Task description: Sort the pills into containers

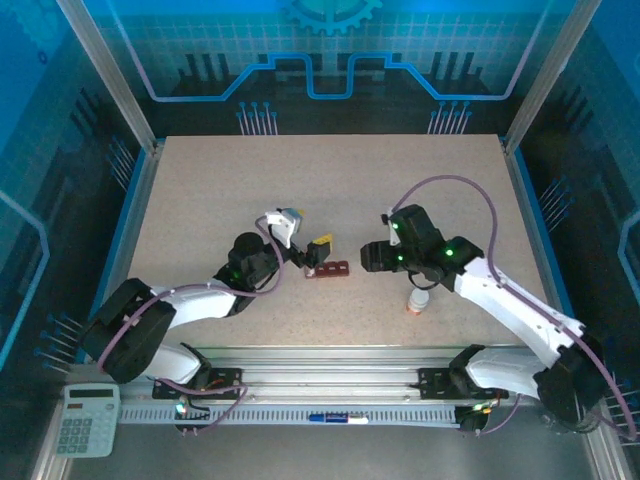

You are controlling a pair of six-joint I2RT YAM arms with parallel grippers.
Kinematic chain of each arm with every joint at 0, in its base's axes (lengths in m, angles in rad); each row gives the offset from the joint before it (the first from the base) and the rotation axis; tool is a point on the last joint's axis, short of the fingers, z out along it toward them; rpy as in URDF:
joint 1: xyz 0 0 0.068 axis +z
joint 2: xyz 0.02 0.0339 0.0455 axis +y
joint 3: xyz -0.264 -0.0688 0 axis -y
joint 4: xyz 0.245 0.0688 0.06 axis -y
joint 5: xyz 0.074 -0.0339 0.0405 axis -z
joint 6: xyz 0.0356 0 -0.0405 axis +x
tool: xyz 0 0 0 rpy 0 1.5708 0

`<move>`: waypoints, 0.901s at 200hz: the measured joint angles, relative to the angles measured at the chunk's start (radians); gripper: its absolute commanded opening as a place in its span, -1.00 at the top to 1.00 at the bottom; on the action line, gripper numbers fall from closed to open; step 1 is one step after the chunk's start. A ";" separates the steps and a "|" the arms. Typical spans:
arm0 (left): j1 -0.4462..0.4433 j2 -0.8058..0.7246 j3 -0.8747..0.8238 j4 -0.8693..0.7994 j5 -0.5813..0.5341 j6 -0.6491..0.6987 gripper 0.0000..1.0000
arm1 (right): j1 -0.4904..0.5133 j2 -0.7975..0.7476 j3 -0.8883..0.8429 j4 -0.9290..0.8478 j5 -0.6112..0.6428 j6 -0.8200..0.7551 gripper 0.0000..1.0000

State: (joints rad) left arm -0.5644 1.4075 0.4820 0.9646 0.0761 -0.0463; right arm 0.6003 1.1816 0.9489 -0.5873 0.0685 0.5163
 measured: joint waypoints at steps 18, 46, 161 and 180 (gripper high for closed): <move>0.017 -0.022 0.049 -0.084 -0.016 -0.013 -0.98 | 0.000 0.072 0.026 0.027 -0.042 -0.001 -0.47; 0.045 -0.039 0.093 -0.158 -0.043 -0.062 -0.98 | 0.001 0.182 0.058 0.063 -0.086 -0.002 -0.47; 0.119 -0.042 0.186 -0.395 -0.065 -0.127 -0.65 | 0.038 0.531 0.207 0.089 -0.095 -0.055 -0.47; 0.121 -0.040 0.222 -0.472 -0.065 -0.110 -0.24 | 0.042 0.556 0.212 0.088 -0.087 -0.063 -0.47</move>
State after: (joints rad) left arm -0.4435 1.3678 0.7040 0.4927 0.0113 -0.1566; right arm 0.6418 1.7378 1.1606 -0.4995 -0.0189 0.4538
